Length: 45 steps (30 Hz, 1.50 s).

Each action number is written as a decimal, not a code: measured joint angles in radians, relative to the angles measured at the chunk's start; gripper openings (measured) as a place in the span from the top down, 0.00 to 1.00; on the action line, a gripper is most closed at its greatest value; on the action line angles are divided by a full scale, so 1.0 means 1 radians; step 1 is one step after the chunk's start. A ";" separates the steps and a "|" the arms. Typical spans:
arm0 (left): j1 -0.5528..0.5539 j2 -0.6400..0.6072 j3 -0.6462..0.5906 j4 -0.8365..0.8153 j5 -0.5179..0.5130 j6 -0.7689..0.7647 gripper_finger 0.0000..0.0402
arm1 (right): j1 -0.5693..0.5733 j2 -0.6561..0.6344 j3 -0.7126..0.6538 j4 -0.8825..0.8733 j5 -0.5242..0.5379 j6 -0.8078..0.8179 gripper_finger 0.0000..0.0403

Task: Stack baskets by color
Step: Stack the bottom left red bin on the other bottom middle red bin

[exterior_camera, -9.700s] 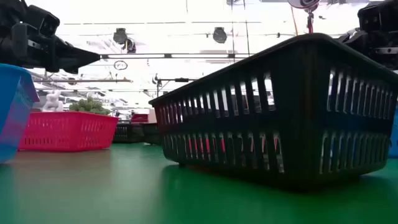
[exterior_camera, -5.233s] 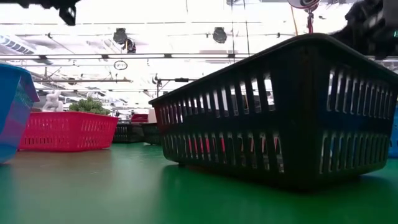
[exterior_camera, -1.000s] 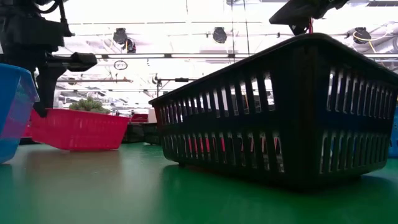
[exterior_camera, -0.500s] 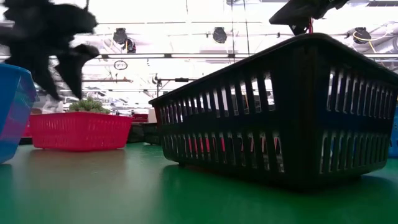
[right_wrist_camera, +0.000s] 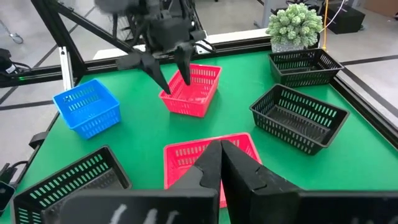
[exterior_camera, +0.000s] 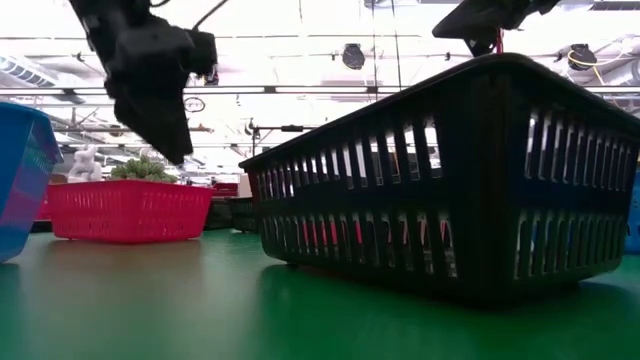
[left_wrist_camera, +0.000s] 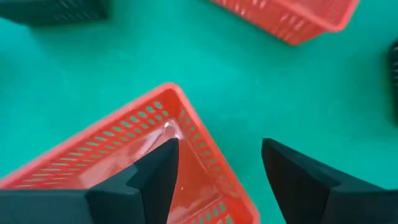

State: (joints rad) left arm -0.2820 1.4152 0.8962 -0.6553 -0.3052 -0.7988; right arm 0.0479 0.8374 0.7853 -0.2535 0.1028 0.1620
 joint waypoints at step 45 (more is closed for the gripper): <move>-0.006 0.227 0.936 -0.501 -0.193 0.619 0.98 | 0.082 0.000 0.000 -0.013 0.001 0.034 1.00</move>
State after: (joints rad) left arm -0.2878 1.6419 1.8320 -1.1559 -0.4987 -0.1802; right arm 0.1295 0.8371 0.7852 -0.2668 0.1040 0.1963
